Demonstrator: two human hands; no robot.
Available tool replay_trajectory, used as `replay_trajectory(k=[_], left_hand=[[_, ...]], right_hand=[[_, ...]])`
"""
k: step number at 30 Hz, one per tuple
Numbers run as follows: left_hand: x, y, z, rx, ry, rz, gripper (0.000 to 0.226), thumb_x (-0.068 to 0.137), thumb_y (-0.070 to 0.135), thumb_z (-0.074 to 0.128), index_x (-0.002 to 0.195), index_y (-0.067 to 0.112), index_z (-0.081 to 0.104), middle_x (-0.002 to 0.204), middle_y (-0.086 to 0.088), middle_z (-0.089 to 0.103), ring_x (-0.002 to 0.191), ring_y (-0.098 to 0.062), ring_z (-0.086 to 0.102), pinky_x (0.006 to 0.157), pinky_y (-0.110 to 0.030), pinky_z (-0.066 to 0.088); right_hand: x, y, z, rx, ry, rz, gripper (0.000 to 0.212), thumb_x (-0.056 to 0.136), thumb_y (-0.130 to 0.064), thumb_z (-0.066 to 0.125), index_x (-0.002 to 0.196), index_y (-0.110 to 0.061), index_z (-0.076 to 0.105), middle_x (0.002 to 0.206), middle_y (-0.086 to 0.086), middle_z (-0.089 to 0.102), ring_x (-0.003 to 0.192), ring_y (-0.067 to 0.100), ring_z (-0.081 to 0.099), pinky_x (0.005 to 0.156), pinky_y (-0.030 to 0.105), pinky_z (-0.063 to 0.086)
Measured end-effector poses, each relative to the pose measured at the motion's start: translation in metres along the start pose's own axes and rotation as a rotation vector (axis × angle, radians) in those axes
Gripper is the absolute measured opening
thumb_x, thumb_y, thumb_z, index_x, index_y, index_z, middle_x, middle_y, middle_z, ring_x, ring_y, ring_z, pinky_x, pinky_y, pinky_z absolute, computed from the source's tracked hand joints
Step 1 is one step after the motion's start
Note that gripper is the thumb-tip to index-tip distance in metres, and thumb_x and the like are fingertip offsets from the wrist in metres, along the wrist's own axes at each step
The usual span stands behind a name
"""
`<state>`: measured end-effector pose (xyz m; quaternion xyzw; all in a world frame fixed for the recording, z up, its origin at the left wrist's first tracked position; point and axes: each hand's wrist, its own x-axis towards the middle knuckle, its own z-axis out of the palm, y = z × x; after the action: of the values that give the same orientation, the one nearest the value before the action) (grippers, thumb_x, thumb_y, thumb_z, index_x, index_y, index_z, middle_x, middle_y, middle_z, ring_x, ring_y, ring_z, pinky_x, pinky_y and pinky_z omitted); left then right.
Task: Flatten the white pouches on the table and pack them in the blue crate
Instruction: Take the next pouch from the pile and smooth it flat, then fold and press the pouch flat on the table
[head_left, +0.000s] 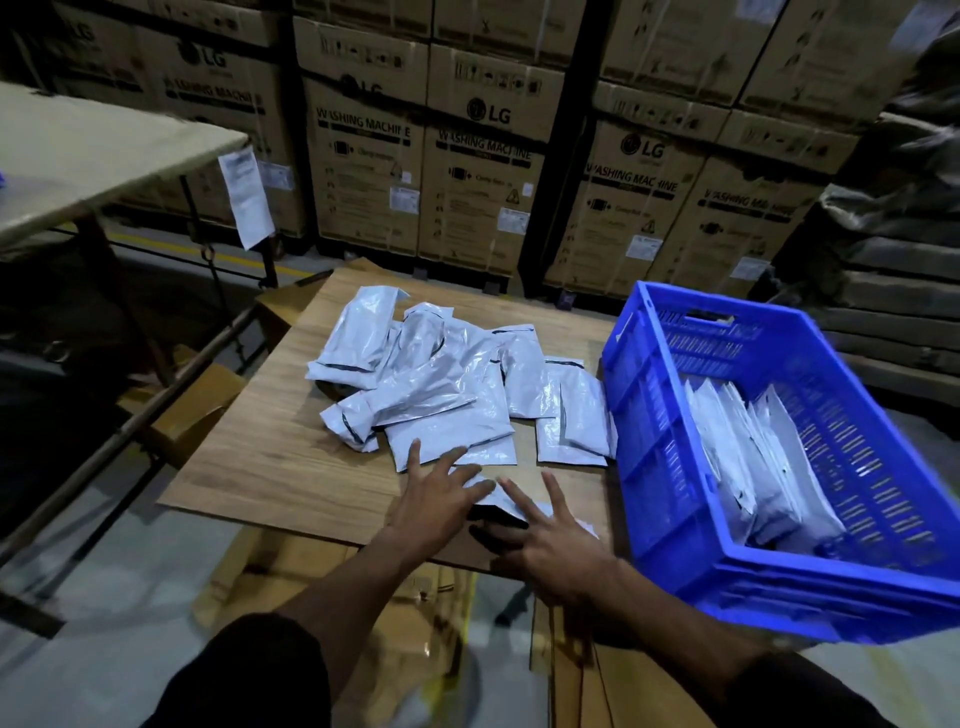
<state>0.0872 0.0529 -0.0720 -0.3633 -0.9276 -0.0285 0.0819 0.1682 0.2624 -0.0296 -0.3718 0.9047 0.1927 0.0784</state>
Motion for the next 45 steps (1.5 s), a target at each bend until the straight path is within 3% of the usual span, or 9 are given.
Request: replay_trajectory(k=[3, 6, 9, 13, 19, 25, 31, 39, 45], left_hand=[[0.0, -0.001, 0.0, -0.126, 0.103, 0.046, 0.059, 0.076, 0.016, 0.08, 0.13, 0.03, 0.061, 0.137, -0.004, 0.063, 0.132, -0.03, 0.052, 0.09, -0.069, 0.049], [-0.004, 0.002, 0.001, -0.372, 0.205, -0.166, 0.086, 0.089, 0.021, 0.074, 0.159, 0.025, 0.024, 0.165, -0.008, 0.027, 0.142, -0.031, 0.038, 0.105, -0.049, 0.047], [-0.009, 0.013, 0.008, -0.502, 0.244, -0.418, 0.078, 0.101, 0.045, 0.048, 0.163, 0.02, 0.007, 0.169, -0.008, 0.014, 0.148, -0.027, 0.028, 0.111, -0.042, 0.038], [-0.006, 0.028, 0.017, -0.338, -0.061, -0.324, 0.066, 0.103, 0.047, 0.042, 0.16, 0.022, 0.017, 0.167, -0.008, 0.017, 0.151, -0.029, 0.023, 0.113, -0.047, 0.036], [0.012, 0.07, 0.03, -0.222, -0.278, -0.261, 0.058, 0.103, 0.047, 0.04, 0.154, 0.023, 0.03, 0.169, -0.009, 0.007, 0.155, -0.033, 0.007, 0.117, -0.062, 0.013], [0.032, 0.098, 0.033, -0.189, -0.308, -0.213, 0.067, 0.103, 0.053, 0.038, 0.159, 0.021, 0.021, 0.17, -0.009, 0.004, 0.155, -0.032, 0.004, 0.119, -0.061, 0.01], [0.052, 0.118, 0.03, -0.224, -0.316, -0.191, 0.066, 0.103, 0.05, 0.04, 0.159, 0.02, 0.021, 0.17, -0.009, 0.004, 0.156, -0.03, 0.003, 0.121, -0.057, 0.009], [0.072, 0.14, 0.041, -0.221, -0.296, -0.258, 0.067, 0.102, 0.053, 0.041, 0.159, 0.021, 0.026, 0.17, -0.008, 0.009, 0.156, -0.031, 0.008, 0.119, -0.061, 0.01], [0.072, 0.136, 0.069, -0.167, -0.271, -0.245, 0.064, 0.087, 0.055, 0.04, 0.13, 0.014, 0.064, 0.144, -0.015, 0.056, 0.13, -0.038, 0.054, 0.092, -0.071, 0.045]], right_hand=[[0.005, 0.007, -0.022, 0.174, 0.037, 0.029, 0.052, 0.09, -0.043, 0.028, 0.111, -0.025, 0.072, 0.136, 0.002, 0.059, 0.13, 0.045, 0.049, 0.085, 0.06, 0.052], [0.002, 0.018, -0.041, 0.276, 0.025, 0.136, 0.076, 0.08, -0.053, 0.008, 0.118, -0.019, 0.065, 0.129, 0.004, 0.062, 0.109, 0.035, 0.061, 0.077, 0.047, 0.054], [-0.004, 0.035, -0.039, 0.358, 0.088, 0.238, 0.047, 0.091, -0.038, 0.03, 0.121, -0.021, 0.063, 0.139, -0.002, 0.058, 0.106, 0.035, 0.065, 0.08, 0.044, 0.053], [-0.023, 0.061, -0.042, 0.513, 0.439, 0.39, 0.028, 0.094, -0.026, 0.054, 0.112, -0.015, 0.071, 0.127, -0.002, 0.068, 0.105, 0.026, 0.069, 0.085, 0.04, 0.057], [-0.074, 0.113, -0.08, 0.564, 0.749, 0.591, 0.024, 0.084, 0.001, 0.069, 0.104, -0.01, 0.075, 0.112, 0.001, 0.074, 0.097, 0.011, 0.069, 0.088, 0.005, 0.041], [-0.146, 0.17, -0.11, 0.517, 0.83, 0.74, 0.03, 0.082, 0.008, 0.07, 0.107, -0.007, 0.076, 0.1, 0.007, 0.076, 0.083, 0.022, 0.072, 0.083, 0.027, 0.054], [-0.197, 0.216, -0.09, 0.423, 0.751, 0.924, 0.027, 0.084, 0.003, 0.068, 0.104, -0.012, 0.077, 0.096, 0.012, 0.077, 0.083, 0.029, 0.073, 0.076, 0.038, 0.054], [-0.235, 0.25, -0.03, 0.286, 0.335, 1.057, 0.037, 0.082, 0.001, 0.059, 0.111, -0.016, 0.073, 0.107, 0.018, 0.072, 0.095, 0.039, 0.068, 0.077, 0.042, 0.052], [-0.246, 0.264, 0.009, 0.17, 0.041, 1.046, 0.04, 0.087, -0.009, 0.048, 0.119, -0.027, 0.063, 0.119, 0.009, 0.066, 0.103, 0.034, 0.066, 0.077, 0.041, 0.055]])
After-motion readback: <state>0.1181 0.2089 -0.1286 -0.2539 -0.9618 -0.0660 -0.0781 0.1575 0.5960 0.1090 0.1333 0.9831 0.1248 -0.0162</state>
